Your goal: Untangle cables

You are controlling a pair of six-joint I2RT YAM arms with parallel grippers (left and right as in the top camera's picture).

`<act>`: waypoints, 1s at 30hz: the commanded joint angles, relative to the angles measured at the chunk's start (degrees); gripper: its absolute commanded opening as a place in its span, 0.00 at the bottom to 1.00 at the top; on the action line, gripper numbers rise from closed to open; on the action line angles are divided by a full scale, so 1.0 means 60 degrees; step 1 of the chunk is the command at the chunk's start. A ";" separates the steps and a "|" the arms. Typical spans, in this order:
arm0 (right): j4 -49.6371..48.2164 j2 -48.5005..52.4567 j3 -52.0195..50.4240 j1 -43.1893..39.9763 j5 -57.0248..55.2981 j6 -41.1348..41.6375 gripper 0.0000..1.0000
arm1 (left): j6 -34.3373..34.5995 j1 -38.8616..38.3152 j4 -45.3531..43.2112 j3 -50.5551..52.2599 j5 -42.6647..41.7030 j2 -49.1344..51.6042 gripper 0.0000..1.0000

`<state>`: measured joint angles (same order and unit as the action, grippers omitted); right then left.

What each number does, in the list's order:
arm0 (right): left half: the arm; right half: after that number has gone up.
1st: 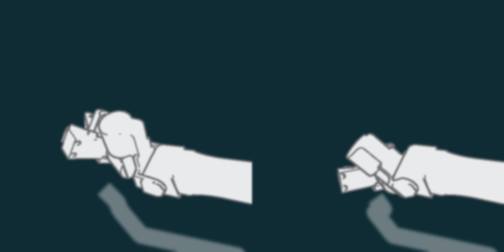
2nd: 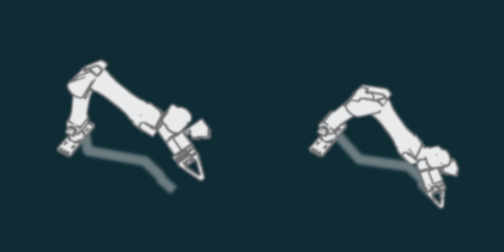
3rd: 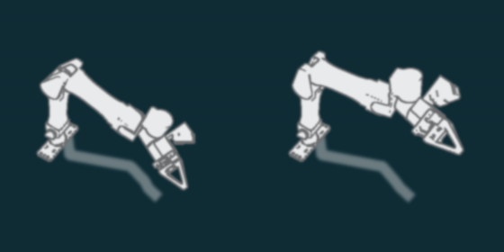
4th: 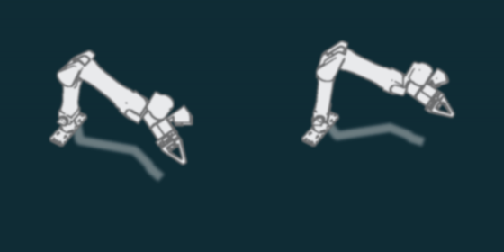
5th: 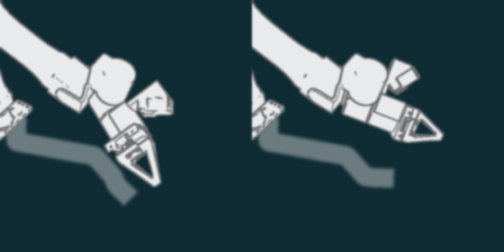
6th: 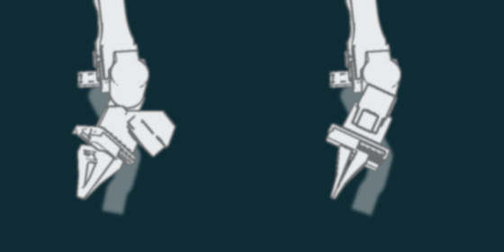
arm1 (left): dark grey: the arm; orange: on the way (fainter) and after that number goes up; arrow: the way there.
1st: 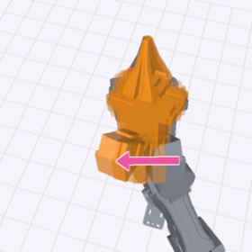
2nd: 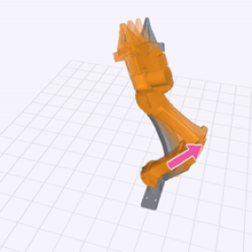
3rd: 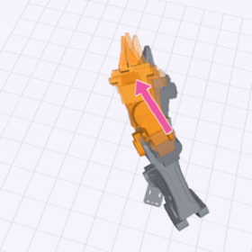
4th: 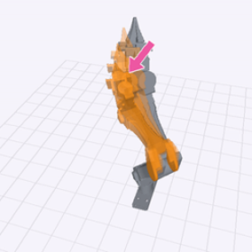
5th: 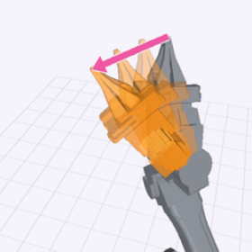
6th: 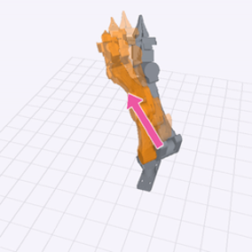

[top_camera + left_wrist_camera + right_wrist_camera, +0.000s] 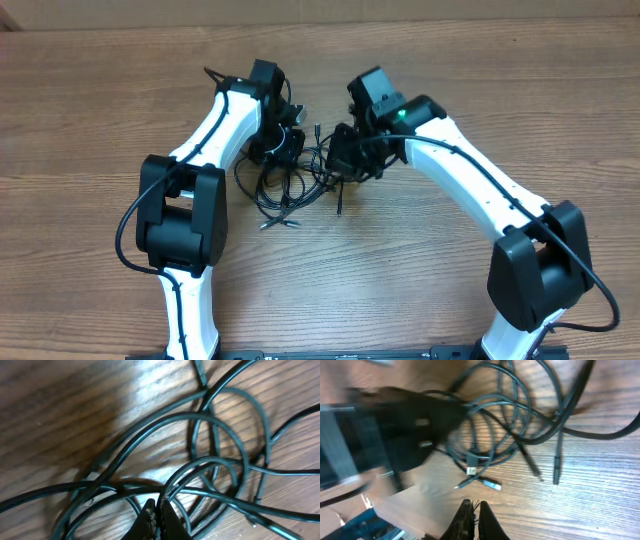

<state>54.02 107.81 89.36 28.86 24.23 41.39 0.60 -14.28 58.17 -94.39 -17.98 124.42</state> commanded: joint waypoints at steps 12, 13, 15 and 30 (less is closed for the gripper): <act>-0.0095 -0.0266 -0.0576 -0.0182 -0.1796 0.1009 0.74 | -0.0364 -0.0007 0.0055 0.0146 -0.1049 0.0066 0.04; -0.0233 -0.0266 -0.0699 -0.0189 -0.1916 0.1126 0.73 | -0.0514 0.0029 0.0168 0.0036 -0.1311 0.0066 0.04; -0.0572 -0.0266 -0.0896 -0.0255 -0.2273 0.1184 0.69 | -0.0794 0.0113 0.0525 -0.0284 -0.1654 0.0055 0.04; -0.1224 -0.0248 -0.1486 -0.0667 -0.2022 0.1727 0.59 | -0.1137 0.0477 0.2055 -0.1628 -0.2790 0.0055 0.04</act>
<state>47.11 107.20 82.46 24.23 11.14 48.93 -4.51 -11.25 70.61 -102.91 -31.73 124.42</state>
